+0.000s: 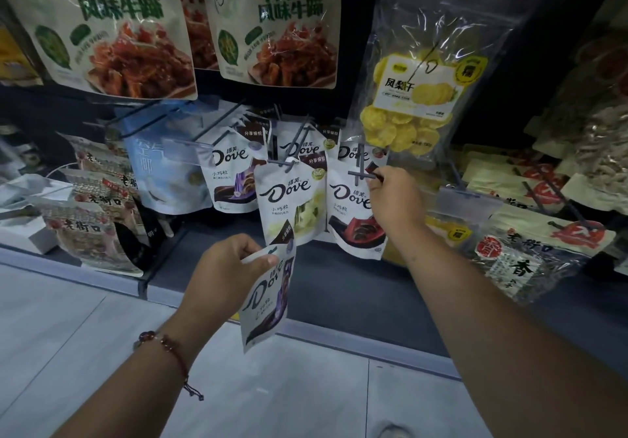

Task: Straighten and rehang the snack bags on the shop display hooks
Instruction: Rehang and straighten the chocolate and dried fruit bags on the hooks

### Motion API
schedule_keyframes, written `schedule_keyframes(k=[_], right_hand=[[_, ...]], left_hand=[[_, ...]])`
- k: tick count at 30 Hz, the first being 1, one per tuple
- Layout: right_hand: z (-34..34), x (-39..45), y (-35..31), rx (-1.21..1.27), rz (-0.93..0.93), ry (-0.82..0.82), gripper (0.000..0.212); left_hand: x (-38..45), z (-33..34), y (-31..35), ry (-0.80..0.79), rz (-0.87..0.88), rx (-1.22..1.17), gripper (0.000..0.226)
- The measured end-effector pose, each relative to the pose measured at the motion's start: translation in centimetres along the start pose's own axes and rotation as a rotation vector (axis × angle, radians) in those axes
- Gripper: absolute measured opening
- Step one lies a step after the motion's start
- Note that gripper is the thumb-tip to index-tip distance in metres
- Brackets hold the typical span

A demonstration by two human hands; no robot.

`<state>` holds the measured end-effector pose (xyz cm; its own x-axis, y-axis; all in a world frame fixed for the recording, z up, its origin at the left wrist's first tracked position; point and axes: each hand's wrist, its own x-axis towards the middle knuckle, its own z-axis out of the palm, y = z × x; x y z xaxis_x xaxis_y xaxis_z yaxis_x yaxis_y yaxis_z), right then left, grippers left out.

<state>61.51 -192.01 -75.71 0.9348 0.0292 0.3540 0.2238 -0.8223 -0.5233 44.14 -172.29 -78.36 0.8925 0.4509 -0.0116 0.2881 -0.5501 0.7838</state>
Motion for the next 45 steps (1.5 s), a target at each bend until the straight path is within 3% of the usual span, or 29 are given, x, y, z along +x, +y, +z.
schedule_keyframes(k=[6, 12, 18, 22, 28, 34, 38, 45], right_hand=[[0.5, -0.3, -0.1, -0.056, -0.029, 0.022, 0.026], [-0.3, -3.2, 0.4, -0.313, -0.071, -0.181, 0.08], [-3.9, -6.0, 0.9, -0.338, -0.105, -0.226, 0.093], [-5.6, -9.0, -0.3, -0.296, -0.299, -0.262, 0.08], [-5.4, -13.8, -2.8, -0.197, -0.548, -0.508, 0.064], [-4.5, -14.2, -5.1, -0.024, -0.564, -0.452, 0.021], [-2.9, -14.6, -7.8, 0.012, -0.607, -0.481, 0.02], [0.7, -13.6, -11.6, 0.238, -0.469, -0.5, 0.017]], left_hand=[[-0.6, -0.3, 0.1, -0.003, 0.003, 0.027, 0.028], [-0.8, -0.5, 0.0, -0.002, 0.025, 0.096, 0.028], [-1.6, -0.5, 0.4, 0.002, 0.11, 0.172, 0.025], [-2.8, -0.6, 0.9, -0.025, 0.156, 0.21, 0.022], [-5.5, -1.3, 1.6, -0.053, 0.202, 0.224, 0.012], [-7.2, -3.0, 1.1, -0.01, 0.239, 0.216, 0.011], [-7.0, -4.9, -0.5, 0.074, 0.223, 0.237, 0.015], [-4.4, -6.8, -1.9, 0.291, 0.271, 0.222, 0.016]])
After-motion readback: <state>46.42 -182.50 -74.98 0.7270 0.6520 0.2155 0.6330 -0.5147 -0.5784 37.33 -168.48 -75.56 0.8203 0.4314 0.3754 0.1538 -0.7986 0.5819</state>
